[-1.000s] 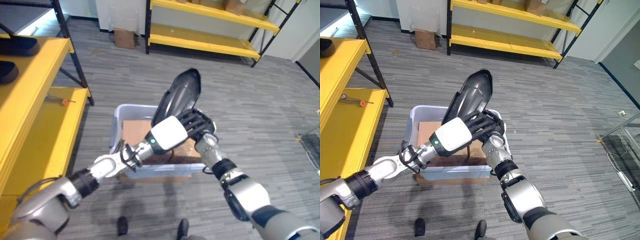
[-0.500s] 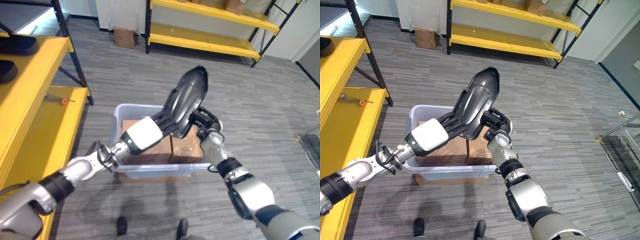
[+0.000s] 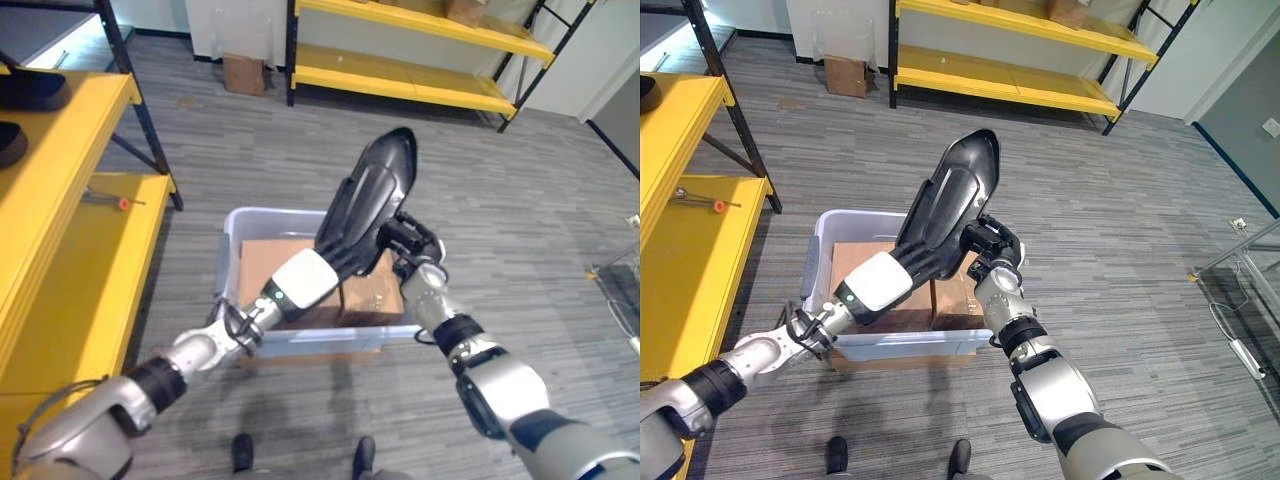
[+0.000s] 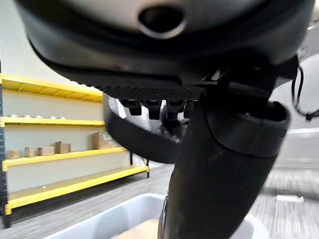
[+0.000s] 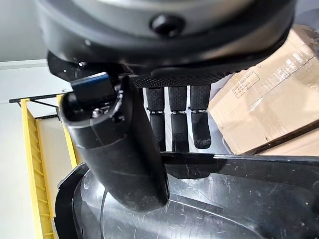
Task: Move parts from the plastic box to the shelf.
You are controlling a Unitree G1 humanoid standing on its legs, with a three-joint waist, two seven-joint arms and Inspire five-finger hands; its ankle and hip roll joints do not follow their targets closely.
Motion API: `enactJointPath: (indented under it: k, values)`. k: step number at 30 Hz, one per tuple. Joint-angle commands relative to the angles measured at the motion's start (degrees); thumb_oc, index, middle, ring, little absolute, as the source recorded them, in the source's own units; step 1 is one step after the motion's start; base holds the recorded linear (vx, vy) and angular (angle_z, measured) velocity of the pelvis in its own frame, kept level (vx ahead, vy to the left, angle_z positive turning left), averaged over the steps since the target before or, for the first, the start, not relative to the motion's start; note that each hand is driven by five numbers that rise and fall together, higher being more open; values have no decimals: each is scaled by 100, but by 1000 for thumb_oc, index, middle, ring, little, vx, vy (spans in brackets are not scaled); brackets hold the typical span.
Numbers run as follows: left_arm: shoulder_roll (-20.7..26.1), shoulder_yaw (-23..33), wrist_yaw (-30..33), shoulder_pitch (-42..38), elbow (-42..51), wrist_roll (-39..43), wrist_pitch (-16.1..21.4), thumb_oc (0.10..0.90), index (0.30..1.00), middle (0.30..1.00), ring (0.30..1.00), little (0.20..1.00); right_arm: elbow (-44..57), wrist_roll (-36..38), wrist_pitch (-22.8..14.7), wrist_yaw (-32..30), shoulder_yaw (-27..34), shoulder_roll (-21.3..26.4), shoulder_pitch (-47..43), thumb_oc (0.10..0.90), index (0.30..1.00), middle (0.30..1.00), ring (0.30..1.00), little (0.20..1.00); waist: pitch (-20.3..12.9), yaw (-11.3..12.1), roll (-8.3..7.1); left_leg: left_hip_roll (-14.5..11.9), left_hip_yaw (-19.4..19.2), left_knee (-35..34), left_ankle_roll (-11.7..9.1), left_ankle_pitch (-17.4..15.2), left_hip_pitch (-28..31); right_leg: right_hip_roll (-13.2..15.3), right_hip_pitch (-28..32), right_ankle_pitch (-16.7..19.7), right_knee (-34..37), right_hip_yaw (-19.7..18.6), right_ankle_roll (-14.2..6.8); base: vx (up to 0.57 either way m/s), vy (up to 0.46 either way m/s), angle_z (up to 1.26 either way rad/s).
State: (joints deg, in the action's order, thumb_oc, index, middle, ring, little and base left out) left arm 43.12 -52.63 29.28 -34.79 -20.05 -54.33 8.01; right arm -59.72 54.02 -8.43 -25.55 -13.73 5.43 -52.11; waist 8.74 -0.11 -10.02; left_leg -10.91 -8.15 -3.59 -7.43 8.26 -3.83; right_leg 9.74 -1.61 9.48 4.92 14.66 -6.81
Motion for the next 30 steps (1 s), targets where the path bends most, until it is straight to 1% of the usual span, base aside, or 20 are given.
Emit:
enactJointPath:
  k: [1,3,7,11,14,19,21,22,30]
  values:
    - [-58,314,445,-528,16,231,-142,900,1000,1000,1000,1000,660,-135,-806,141,94,262,-759,400,300,300,300,300,-354,-9,-162,-144,-353,-141,162,-534,430,373,409,56,8,82,-606,0,0,0]
    - [-250,244,435,-545,-208,188,-242,900,1000,1000,1000,1000,710,-98,-817,143,63,233,-751,400,300,300,300,300,-344,-36,-172,-151,-368,-141,167,-531,427,364,386,59,8,61,-604,0,0,0]
    - [-405,152,408,-548,-552,108,-323,900,1000,1000,1000,1000,825,-18,-855,163,45,211,-726,400,300,300,300,300,-328,-49,-185,-156,-381,-141,169,-527,420,356,362,55,8,42,-602,0,0,-1]
    - [-490,196,485,-554,-917,145,-457,900,1000,1000,1000,1000,1149,27,-913,183,-90,224,-589,400,300,300,300,300,-269,-81,-214,-172,-422,-141,165,-515,410,336,315,74,8,0,-598,0,0,-7]
    - [-456,272,578,-607,-866,175,-513,900,1000,1000,1000,1000,1255,52,-941,174,-113,225,-533,400,300,300,300,300,-255,-82,-233,-176,-430,-141,168,-517,405,326,304,81,8,-17,-602,2,-2,-3]
    - [-224,516,779,-703,-646,210,-667,900,1000,1000,1000,1000,1467,106,-996,147,-127,250,-393,400,300,300,300,300,-243,-76,-274,-182,-452,-141,177,-536,411,321,293,92,8,-33,-612,0,0,0]
    - [66,668,937,-801,-446,184,-762,900,1000,1000,1000,1000,1576,139,-1011,135,-124,248,-269,400,300,300,300,300,-250,-67,-299,-192,-458,-141,177,-548,427,306,294,94,8,-37,-613,10,-3,-2]
    - [76,674,933,-794,-434,184,-763,900,1000,1000,1000,1000,1579,138,-1011,133,-125,245,-268,400,300,300,300,300,-250,-69,-302,-192,-458,-141,177,-548,428,306,295,94,8,-38,-613,13,-3,-4]
    - [748,1001,1074,-707,368,177,-683,900,1000,1000,1000,1000,1444,398,-1047,95,73,250,-180,400,300,300,300,300,-266,-13,-323,-203,-457,-141,166,-563,426,305,310,78,8,-15,-609,1,0,0]
